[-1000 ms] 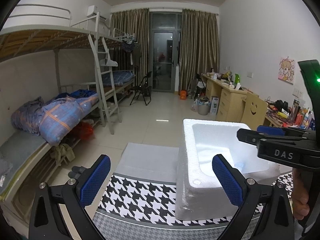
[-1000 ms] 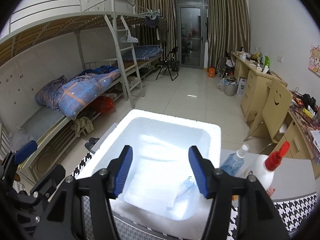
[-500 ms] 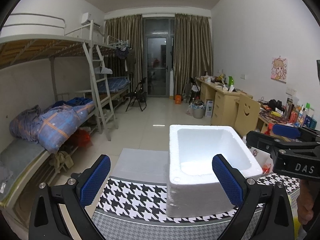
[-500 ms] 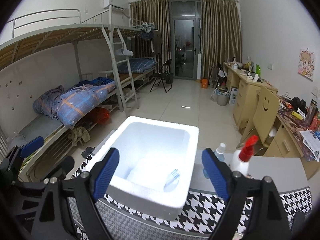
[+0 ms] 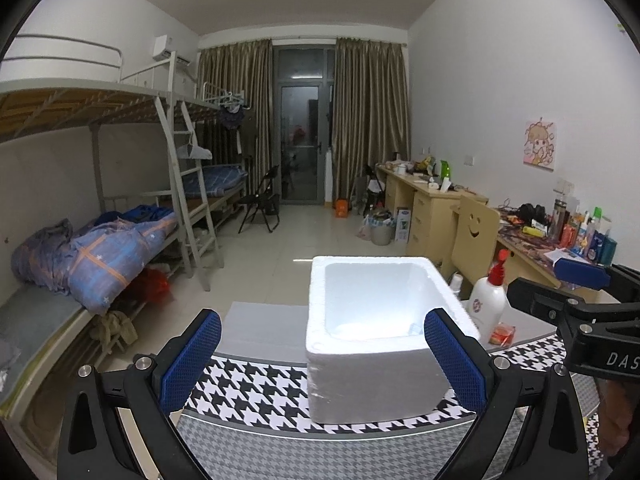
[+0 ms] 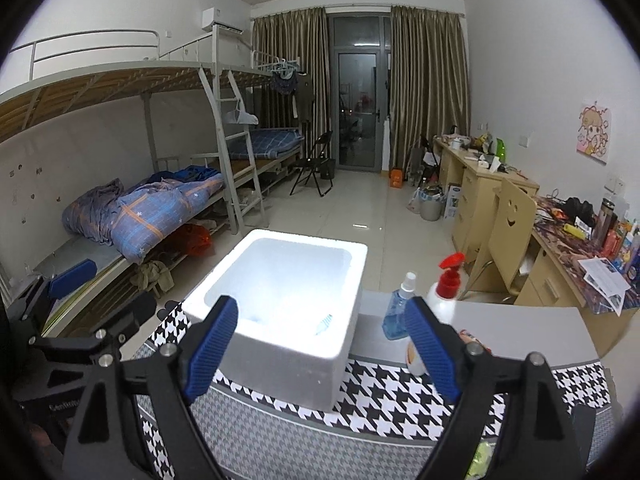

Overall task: Organize soft objects
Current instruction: 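Move both grippers away from the box toward the yellow net and grey sock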

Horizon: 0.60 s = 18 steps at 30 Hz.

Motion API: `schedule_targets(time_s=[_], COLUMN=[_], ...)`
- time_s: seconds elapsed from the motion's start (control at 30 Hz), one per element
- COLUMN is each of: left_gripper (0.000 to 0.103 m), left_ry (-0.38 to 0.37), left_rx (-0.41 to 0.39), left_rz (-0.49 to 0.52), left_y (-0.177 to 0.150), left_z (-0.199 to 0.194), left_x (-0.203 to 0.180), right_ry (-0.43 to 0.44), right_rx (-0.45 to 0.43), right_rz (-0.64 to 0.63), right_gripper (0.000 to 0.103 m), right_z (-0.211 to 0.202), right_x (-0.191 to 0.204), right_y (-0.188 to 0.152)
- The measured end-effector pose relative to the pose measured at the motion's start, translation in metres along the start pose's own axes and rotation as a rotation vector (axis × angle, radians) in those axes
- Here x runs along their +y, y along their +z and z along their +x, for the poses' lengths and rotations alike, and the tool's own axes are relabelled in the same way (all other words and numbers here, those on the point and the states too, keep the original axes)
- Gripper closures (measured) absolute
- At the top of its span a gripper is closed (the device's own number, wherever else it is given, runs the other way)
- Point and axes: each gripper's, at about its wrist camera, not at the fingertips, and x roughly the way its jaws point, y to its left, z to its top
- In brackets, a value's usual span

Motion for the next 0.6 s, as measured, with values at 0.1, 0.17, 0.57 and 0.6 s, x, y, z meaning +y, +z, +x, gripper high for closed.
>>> schedule_targets(time_s=[0.1, 0.17, 0.57, 0.6], left_gripper=[0.001, 0.001, 0.001, 0.001], left_ry=[-0.011, -0.011, -0.086, -0.092], left_rx=[-0.020, -0.032, -0.051, -0.050], left_rz=[-0.002, 0.007, 0.029, 0.030], left_y=[0.000, 0.000, -0.010, -0.011], left_z=[-0.013, -0.020, -0.049, -0.050], left_x=[-0.003, -0.005, -0.027, -0.029], right_ry=[0.000, -0.010, -0.038, -0.039], right_rx=[-0.012, -0.016, -0.047, -0.043], right_rz=[-0.005, -0.010, 0.003, 0.004], right_gripper=[0.014, 0.014, 0.014, 0.014], right_z=[-0.012, -0.020, -0.056, -0.058], right_x=[-0.001, -0.002, -0.009, -0.009], right_y=[-0.005, -0.008, -0.025, -0.028])
